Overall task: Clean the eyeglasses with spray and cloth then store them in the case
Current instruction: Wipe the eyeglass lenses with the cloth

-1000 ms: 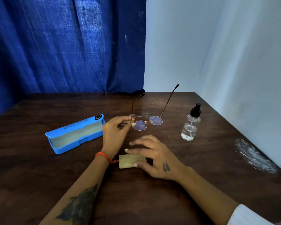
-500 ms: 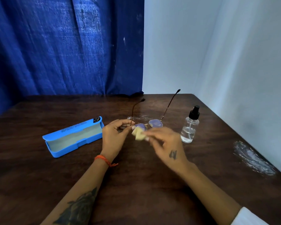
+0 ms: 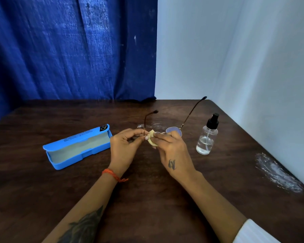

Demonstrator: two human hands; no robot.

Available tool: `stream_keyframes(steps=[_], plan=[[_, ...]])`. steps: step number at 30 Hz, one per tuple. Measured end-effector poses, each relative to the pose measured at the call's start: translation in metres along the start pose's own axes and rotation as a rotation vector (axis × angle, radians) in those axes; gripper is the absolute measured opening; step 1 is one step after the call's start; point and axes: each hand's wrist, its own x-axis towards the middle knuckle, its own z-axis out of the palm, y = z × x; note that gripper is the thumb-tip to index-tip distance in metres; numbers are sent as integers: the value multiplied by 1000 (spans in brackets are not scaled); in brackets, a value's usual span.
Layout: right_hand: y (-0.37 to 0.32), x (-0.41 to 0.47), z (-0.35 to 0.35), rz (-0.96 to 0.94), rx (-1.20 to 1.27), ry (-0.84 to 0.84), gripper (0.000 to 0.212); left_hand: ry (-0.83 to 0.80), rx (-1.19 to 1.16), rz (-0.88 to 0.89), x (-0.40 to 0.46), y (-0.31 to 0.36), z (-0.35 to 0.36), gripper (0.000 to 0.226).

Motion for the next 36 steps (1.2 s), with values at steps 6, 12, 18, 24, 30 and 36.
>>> stream_keyframes(steps=[6, 12, 18, 24, 30, 36], plan=[[-6, -1, -1, -32, -217, 44, 27, 9, 23, 52, 0, 2, -1, 23], [-4, -1, 11, -61, -227, -30, 30, 12, 55, 83, -3, 2, -2, 20], [-5, -1, -3, -72, -55, 62, 21, 2, 32, 83, -6, 6, -2, 23], [-17, -1, 5, 69, -213, -12, 28, 14, 118, 188, -4, 3, -2, 15], [-9, -2, 9, 18, -85, -49, 36, 28, 132, 174, -5, -1, -1, 19], [-5, -2, -3, -67, -12, 74, 25, 46, 93, 135, -5, 3, -4, 24]])
